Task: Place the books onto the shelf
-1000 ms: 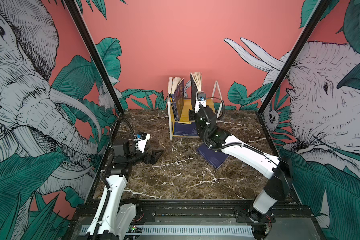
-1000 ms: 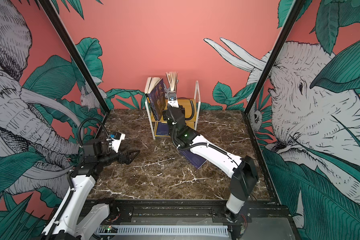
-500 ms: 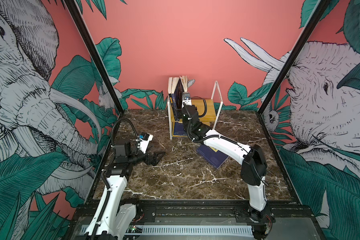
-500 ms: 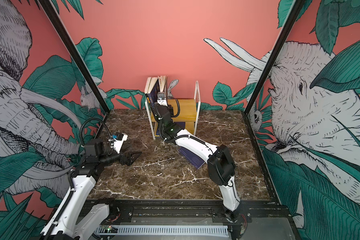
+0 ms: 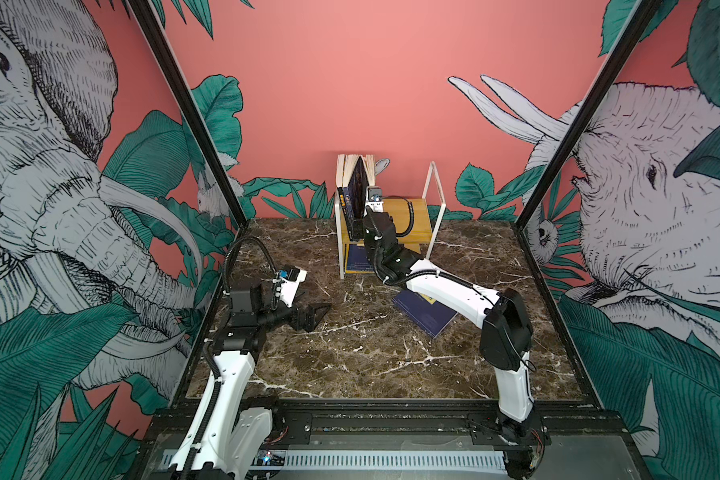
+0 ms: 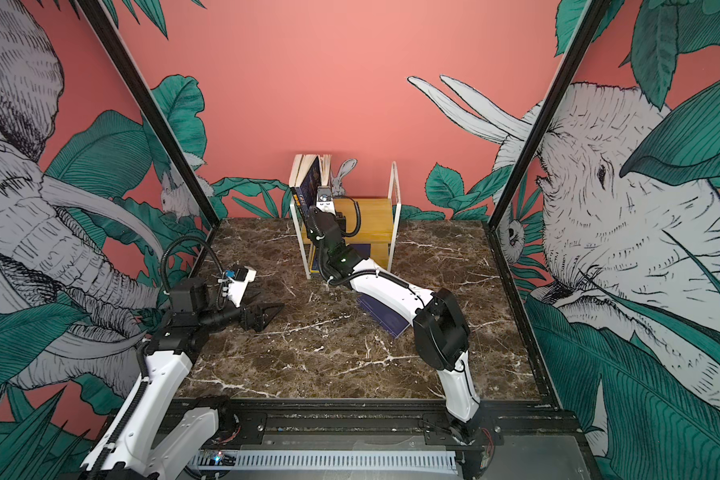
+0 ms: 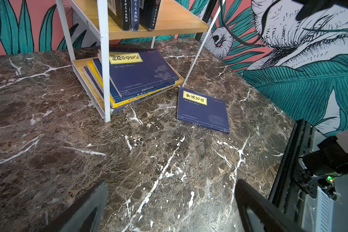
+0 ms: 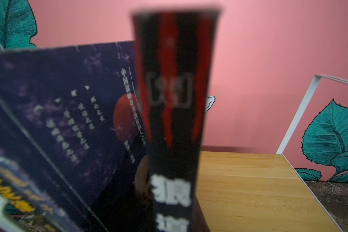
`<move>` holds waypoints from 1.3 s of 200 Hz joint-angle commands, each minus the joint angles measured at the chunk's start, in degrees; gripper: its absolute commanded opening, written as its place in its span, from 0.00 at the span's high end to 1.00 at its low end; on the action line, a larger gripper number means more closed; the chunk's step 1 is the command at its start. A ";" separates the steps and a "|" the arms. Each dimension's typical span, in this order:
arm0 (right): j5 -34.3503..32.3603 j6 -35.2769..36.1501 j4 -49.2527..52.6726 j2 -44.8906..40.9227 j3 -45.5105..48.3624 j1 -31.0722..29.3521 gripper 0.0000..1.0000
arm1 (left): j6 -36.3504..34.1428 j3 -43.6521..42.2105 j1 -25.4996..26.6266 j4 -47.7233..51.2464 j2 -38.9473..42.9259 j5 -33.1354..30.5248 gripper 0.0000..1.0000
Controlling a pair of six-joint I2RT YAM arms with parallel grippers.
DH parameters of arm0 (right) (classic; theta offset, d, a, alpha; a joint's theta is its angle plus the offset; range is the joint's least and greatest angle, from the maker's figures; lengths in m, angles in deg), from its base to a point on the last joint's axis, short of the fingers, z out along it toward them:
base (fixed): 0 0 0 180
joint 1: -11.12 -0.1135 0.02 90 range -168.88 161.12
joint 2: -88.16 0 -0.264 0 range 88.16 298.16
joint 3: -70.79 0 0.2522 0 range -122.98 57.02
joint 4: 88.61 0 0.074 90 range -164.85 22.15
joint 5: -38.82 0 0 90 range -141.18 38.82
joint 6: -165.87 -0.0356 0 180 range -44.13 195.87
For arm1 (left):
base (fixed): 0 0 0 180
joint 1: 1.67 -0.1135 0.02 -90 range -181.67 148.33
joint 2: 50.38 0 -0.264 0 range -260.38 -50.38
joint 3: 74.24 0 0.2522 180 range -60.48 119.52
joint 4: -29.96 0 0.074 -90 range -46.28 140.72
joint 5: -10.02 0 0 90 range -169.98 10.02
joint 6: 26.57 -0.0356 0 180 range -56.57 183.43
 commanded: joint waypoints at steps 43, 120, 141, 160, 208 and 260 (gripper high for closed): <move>2.98 -0.94 -3.20 -2.29 0.85 0.14 0.78 | -1.58 -0.52 0.35 -0.01 0.57 -0.73 0.01; 8.94 6.54 -1.86 -4.58 0.54 -1.76 0.60 | -1.57 -0.75 0.37 -0.18 1.19 -0.88 0.01; 8.19 9.11 -0.92 -5.05 0.14 -2.14 0.57 | -2.07 -0.87 0.35 1.03 0.94 -0.75 0.01; 9.83 9.74 -0.89 -6.24 0.88 -2.27 0.56 | -1.88 -0.22 0.41 1.20 0.84 -0.85 0.01; 13.72 13.52 0.75 -8.40 0.77 -3.17 0.52 | -1.74 -0.63 0.23 0.65 0.87 -0.84 0.01; 17.35 14.87 3.84 -9.42 -1.23 -3.79 0.51 | -1.40 -1.03 -0.15 0.04 0.87 -0.66 0.01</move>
